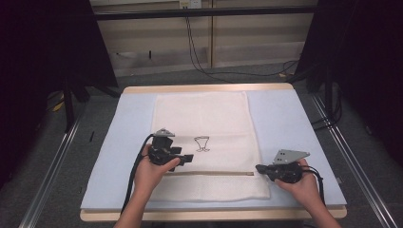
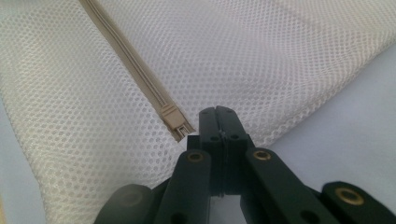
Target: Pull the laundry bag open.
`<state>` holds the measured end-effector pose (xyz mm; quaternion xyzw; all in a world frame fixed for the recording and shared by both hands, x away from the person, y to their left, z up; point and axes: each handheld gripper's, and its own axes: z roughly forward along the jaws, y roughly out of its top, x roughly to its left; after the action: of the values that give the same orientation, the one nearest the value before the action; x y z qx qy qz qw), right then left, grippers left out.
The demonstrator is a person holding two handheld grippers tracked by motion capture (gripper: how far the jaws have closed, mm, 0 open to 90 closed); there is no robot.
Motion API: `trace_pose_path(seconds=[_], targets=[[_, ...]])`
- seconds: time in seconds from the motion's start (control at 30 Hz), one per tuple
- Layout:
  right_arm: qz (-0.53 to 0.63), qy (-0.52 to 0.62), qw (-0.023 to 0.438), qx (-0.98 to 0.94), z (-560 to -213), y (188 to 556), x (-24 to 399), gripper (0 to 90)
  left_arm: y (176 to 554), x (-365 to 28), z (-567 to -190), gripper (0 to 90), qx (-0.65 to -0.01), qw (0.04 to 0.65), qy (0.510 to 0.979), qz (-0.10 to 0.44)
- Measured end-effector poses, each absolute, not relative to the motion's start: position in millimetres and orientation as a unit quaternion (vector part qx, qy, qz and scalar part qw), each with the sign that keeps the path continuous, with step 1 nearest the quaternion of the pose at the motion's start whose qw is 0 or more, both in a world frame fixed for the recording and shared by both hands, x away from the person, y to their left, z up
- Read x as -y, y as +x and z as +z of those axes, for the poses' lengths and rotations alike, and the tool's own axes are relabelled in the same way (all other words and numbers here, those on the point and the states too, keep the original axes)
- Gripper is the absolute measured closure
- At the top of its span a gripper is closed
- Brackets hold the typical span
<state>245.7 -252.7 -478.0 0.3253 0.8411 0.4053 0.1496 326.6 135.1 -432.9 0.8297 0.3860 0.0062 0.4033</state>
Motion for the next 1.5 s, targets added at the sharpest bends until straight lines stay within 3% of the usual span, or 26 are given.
trace_pose_path(seconds=[0.3,0.47,0.73,0.83,1.5], targets=[[0.400,0.328,0.143,-0.844,-480,245,251,90.0,325,-103,-433,53.8,-0.400,0.429,0.806,-0.074],[0.391,0.329,0.146,-0.847,-481,246,250,90.0,325,-86,-435,56.7,-0.395,0.436,0.802,-0.103],[0.387,0.330,0.146,-0.848,-483,245,249,90.0,325,-69,-437,53.7,-0.427,0.446,0.769,-0.166],[0.393,0.338,0.141,-0.844,-484,245,250,90.0,323,-61,-438,57.2,-0.433,0.439,0.767,-0.177],[0.382,0.355,0.144,-0.841,-483,244,247,90.0,320,-17,-457,58.4,-0.438,0.388,0.785,-0.203]])
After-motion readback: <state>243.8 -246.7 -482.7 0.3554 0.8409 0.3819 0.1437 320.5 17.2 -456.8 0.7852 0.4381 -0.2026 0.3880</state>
